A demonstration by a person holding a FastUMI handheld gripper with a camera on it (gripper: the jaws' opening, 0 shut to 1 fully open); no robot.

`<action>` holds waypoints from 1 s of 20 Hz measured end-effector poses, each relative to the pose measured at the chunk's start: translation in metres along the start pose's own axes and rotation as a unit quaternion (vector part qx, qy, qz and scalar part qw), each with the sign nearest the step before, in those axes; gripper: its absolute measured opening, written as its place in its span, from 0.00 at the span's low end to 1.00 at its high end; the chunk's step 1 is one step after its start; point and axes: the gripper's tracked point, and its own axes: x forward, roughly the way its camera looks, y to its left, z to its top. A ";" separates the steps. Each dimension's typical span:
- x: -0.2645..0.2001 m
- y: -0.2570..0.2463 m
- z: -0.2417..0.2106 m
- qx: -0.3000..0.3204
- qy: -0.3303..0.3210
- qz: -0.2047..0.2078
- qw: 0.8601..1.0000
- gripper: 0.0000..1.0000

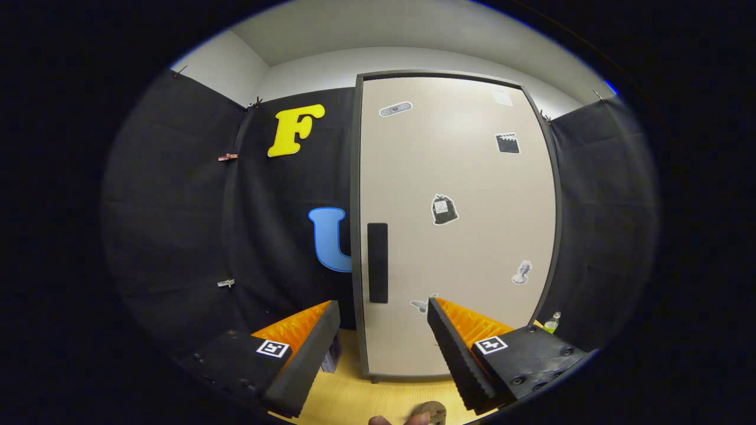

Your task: Open the shoe cabinet door, grab the shoes and put them into the shoe cabinet, then close the shoe cabinet door.

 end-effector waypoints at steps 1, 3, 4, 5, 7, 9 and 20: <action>0.012 0.005 0.001 0.002 -0.001 0.001 1.000 0.97; 0.035 0.011 0.002 0.004 0.001 0.000 1.000 0.97; 0.045 0.010 0.003 0.002 -0.001 -0.004 1.000 0.97; 0.056 0.010 0.002 0.001 0.000 -0.007 1.000 0.98; 0.074 0.011 -0.001 0.005 0.002 -0.012 1.000 0.98; 0.091 0.010 -0.004 0.004 0.003 -0.019 1.000 0.98; 0.147 -0.007 -0.013 0.021 0.014 -0.061 0.998 0.40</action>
